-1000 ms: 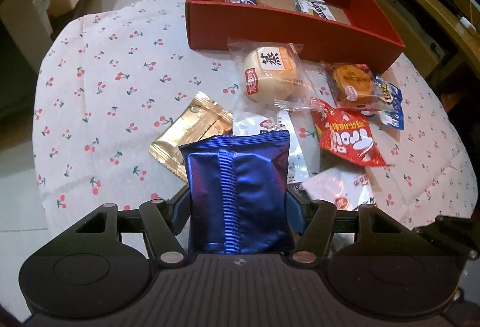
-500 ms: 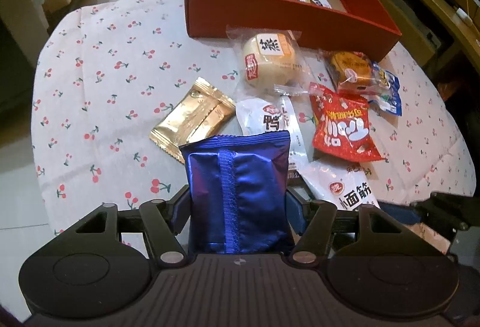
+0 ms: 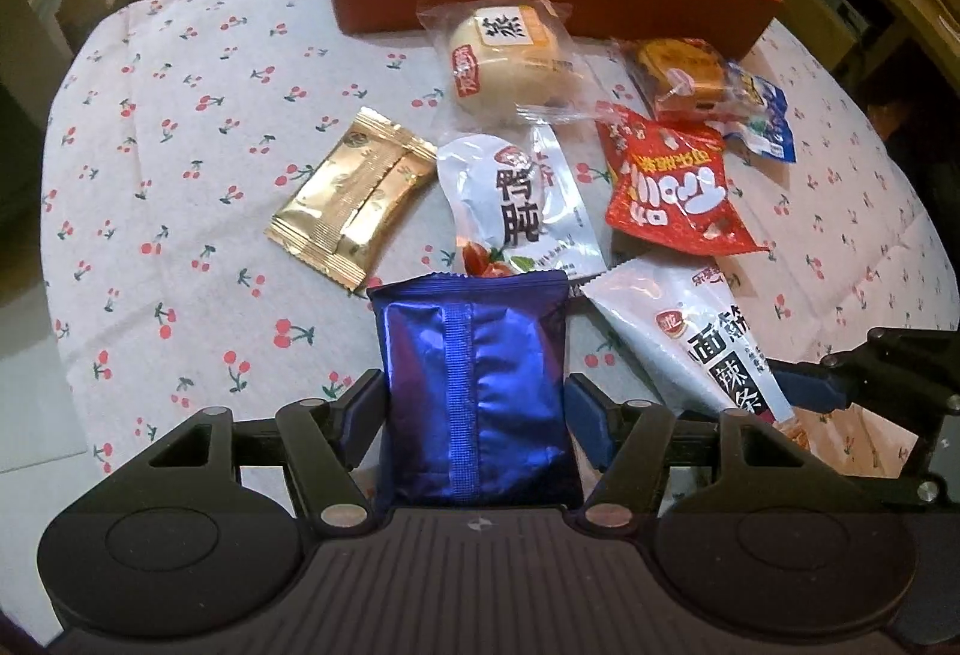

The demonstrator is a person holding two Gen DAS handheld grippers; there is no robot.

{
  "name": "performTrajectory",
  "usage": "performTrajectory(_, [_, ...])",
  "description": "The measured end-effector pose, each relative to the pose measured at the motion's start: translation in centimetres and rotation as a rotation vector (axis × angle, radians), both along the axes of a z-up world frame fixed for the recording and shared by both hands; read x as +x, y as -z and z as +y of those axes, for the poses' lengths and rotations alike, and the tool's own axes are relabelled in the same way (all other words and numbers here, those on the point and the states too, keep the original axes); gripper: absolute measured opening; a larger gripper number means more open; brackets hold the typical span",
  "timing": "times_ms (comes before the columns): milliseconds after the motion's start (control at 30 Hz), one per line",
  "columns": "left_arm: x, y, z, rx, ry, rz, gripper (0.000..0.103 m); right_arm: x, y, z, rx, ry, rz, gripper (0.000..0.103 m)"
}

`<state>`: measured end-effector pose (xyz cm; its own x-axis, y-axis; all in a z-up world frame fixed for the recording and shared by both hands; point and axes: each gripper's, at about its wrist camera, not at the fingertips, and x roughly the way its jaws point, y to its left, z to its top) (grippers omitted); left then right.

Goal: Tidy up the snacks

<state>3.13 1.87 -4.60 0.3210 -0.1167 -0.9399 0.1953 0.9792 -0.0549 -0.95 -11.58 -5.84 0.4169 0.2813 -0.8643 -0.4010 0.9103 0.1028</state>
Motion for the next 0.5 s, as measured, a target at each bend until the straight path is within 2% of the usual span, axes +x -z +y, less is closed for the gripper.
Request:
performTrajectory(200, [-0.7,-0.1,-0.4,0.014,0.021,-0.01,0.069,-0.7,-1.5,-0.8,0.032,0.021,-0.047,0.046])
performTrajectory(500, [-0.9,-1.2,-0.3,-0.019,0.013,-0.04,0.068,-1.3,-3.4,-2.1,0.101,0.067,-0.092,0.046])
